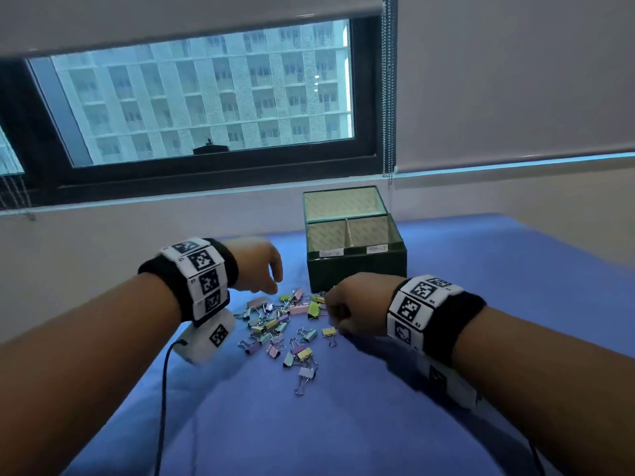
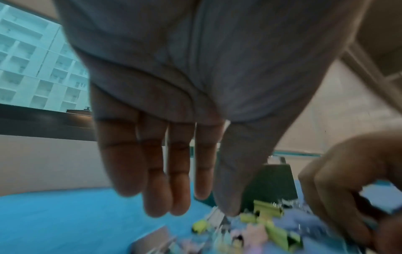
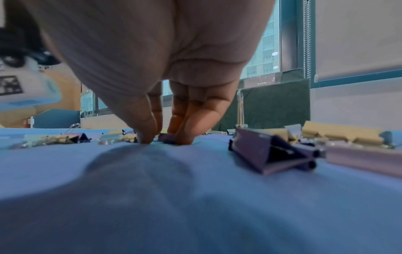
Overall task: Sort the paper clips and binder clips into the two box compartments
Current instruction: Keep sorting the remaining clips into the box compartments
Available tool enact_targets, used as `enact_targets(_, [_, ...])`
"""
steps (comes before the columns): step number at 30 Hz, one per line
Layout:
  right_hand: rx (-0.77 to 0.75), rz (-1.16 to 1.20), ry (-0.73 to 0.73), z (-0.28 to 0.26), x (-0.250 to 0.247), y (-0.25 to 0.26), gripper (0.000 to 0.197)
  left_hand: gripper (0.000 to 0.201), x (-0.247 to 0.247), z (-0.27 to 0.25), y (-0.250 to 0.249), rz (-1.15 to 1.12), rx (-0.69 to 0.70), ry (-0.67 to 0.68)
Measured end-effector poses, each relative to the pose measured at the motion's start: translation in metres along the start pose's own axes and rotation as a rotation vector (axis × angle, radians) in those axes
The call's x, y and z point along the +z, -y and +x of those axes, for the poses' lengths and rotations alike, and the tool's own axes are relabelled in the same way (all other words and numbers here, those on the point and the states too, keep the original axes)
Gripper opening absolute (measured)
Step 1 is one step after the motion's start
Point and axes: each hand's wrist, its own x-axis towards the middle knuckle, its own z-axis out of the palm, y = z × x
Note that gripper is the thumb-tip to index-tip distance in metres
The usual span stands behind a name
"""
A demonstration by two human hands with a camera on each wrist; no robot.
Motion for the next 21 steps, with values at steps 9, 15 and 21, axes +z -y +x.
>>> enact_targets(9, [0.010, -0.013, -0.109, -0.001, -0.003, 0.006, 0.010, 0.066, 0.048, -0.032, 0.043, 0.015, 0.005, 0.117])
enact_targets(15, [0.010, 0.009, -0.214, 0.003, -0.006, 0.004, 0.021, 0.042, 0.057, -0.026, 0.038, -0.073, 0.045, 0.037])
enact_targets(21, [-0.003, 0.082, -0.050, 0.002, -0.003, 0.007, 0.020, 0.042, 0.058, -0.029, 0.040, -0.121, 0.029, -0.038])
